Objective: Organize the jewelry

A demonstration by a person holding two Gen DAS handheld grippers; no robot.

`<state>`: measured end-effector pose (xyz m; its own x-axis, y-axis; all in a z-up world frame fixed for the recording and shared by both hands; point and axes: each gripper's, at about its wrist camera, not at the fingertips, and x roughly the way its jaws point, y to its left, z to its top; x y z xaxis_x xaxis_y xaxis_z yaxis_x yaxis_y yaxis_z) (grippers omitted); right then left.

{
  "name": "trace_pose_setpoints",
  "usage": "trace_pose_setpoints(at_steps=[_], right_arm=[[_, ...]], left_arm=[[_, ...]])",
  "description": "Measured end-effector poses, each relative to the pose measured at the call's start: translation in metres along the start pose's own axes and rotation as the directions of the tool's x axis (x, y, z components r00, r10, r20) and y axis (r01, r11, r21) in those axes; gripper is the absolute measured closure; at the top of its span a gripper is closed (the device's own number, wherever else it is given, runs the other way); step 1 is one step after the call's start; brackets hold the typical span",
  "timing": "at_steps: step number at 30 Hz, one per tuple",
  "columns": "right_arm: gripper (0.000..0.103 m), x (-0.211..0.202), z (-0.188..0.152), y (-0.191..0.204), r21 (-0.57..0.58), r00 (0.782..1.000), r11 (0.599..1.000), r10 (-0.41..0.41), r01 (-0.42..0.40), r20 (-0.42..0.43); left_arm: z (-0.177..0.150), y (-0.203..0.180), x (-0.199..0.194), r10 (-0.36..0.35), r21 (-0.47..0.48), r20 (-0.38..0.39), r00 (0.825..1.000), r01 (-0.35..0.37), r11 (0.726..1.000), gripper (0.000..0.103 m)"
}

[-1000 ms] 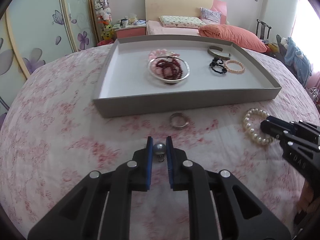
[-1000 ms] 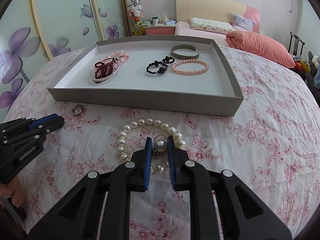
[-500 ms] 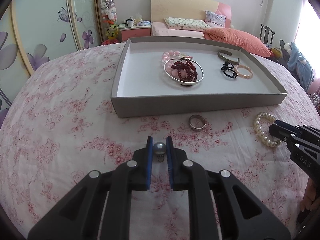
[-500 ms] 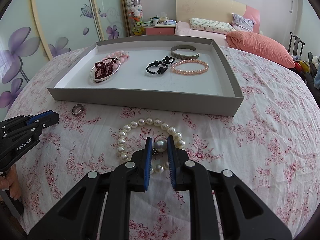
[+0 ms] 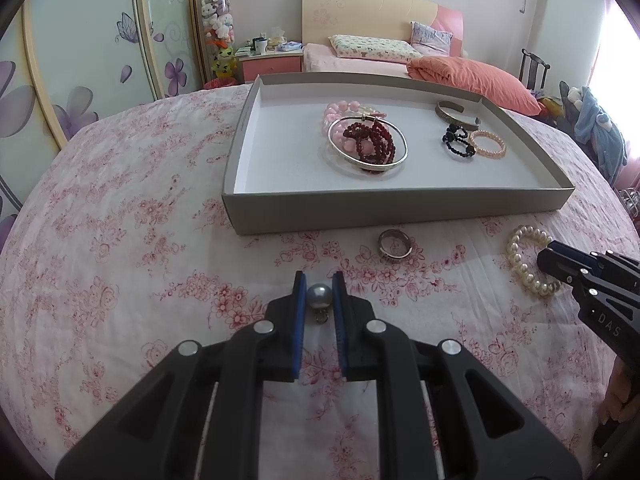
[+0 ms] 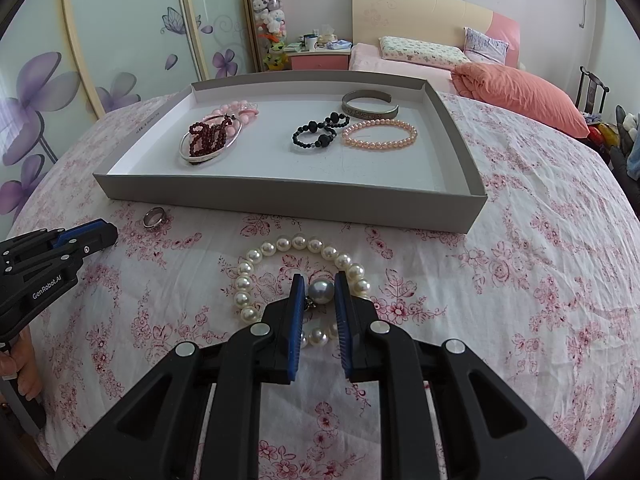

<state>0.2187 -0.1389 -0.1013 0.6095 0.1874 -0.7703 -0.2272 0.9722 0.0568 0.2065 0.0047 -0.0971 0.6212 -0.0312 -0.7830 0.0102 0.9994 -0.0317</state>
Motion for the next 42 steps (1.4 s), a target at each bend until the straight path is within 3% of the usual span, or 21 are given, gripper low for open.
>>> trace_pose_setpoints(at_steps=[13, 19, 23, 27, 34, 39, 42], right_arm=[[0.087, -0.001, 0.001, -0.003, 0.027, 1.000, 0.999, 0.019, -0.020, 0.013], [0.087, -0.032, 0.005, -0.007, 0.051, 0.989, 0.997, 0.051, -0.058, 0.138], [0.087, -0.057, 0.013, -0.009, 0.062, 0.970, 0.995, 0.063, -0.080, 0.235], [0.087, -0.081, 0.022, -0.008, 0.065, 0.942, 0.995, 0.056, -0.082, 0.332], [0.087, -0.108, 0.032, 0.000, 0.040, 0.886, 0.997, 0.037, -0.063, 0.462], [0.087, -0.115, 0.032, 0.002, 0.034, 0.860, 0.998, 0.032, -0.057, 0.509], [0.087, -0.115, 0.034, 0.001, 0.035, 0.854, 0.998, 0.028, -0.054, 0.519]], left_arm=[[-0.001, -0.001, 0.000, -0.001, 0.002, 0.003, 1.000, 0.001, 1.000, 0.089], [-0.002, 0.009, -0.011, -0.020, -0.037, 0.037, 0.999, 0.021, 0.999, 0.089], [0.004, 0.012, -0.034, -0.013, -0.040, 0.124, 0.992, 0.018, 0.999, 0.089], [0.012, 0.006, -0.060, 0.004, -0.033, 0.233, 0.972, 0.003, 0.999, 0.089], [0.023, -0.014, -0.096, 0.033, 0.001, 0.400, 0.916, -0.036, 0.999, 0.089], [0.027, -0.023, -0.109, 0.026, 0.014, 0.465, 0.885, -0.037, 0.999, 0.089], [0.030, -0.025, -0.111, 0.022, 0.021, 0.481, 0.876, -0.036, 0.999, 0.089]])
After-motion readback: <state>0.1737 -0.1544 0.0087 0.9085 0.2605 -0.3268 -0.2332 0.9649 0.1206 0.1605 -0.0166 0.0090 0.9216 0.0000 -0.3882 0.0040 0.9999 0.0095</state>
